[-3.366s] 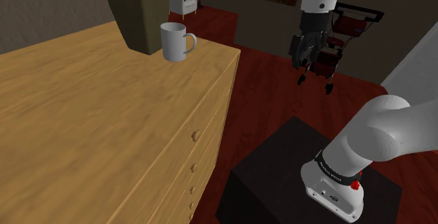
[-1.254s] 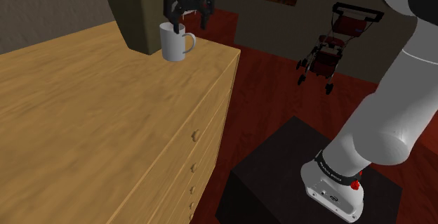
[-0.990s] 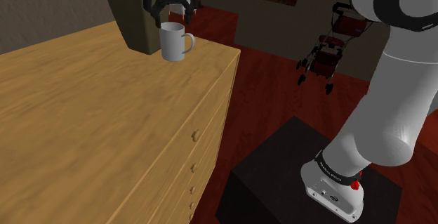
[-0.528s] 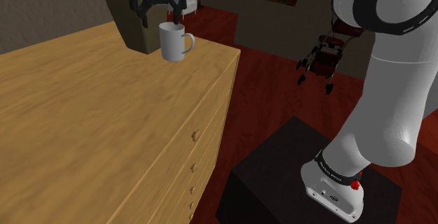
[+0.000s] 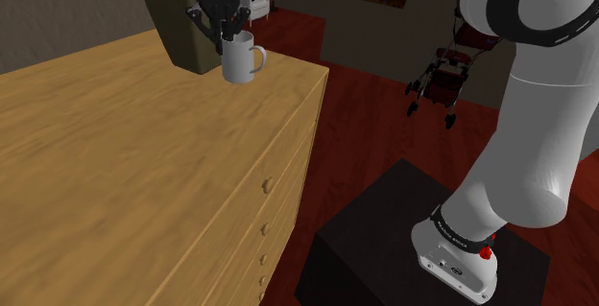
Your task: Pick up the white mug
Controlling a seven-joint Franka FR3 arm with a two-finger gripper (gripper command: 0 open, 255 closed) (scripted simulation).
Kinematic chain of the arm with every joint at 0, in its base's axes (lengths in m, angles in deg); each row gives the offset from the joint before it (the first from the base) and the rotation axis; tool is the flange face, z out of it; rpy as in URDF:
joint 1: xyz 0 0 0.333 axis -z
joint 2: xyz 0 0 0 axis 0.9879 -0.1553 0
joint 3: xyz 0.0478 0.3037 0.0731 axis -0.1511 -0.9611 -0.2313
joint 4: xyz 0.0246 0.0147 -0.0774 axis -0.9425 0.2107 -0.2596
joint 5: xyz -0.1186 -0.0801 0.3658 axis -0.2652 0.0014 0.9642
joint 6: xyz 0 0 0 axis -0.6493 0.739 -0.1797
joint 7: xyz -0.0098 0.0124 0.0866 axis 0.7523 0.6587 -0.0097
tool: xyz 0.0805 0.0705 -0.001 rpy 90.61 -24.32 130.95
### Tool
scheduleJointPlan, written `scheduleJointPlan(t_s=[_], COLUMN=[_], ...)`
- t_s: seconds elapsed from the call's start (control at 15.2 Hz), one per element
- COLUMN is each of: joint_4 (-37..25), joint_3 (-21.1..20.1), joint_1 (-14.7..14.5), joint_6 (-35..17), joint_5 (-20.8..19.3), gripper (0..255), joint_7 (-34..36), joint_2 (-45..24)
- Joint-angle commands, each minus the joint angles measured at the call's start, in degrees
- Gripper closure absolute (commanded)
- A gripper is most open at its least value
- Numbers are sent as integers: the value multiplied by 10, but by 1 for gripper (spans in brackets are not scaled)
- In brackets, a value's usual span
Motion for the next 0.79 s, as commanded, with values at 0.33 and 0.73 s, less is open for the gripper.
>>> scheduleJointPlan(t_s=[0.33,0.73], joint_4=[-1,-77], joint_3=[1,0], joint_1=[0,-10], joint_6=[1,58], joint_5=[-1,-7], gripper=[255,255], joint_7=[0,-2], joint_2=[-1,-21])
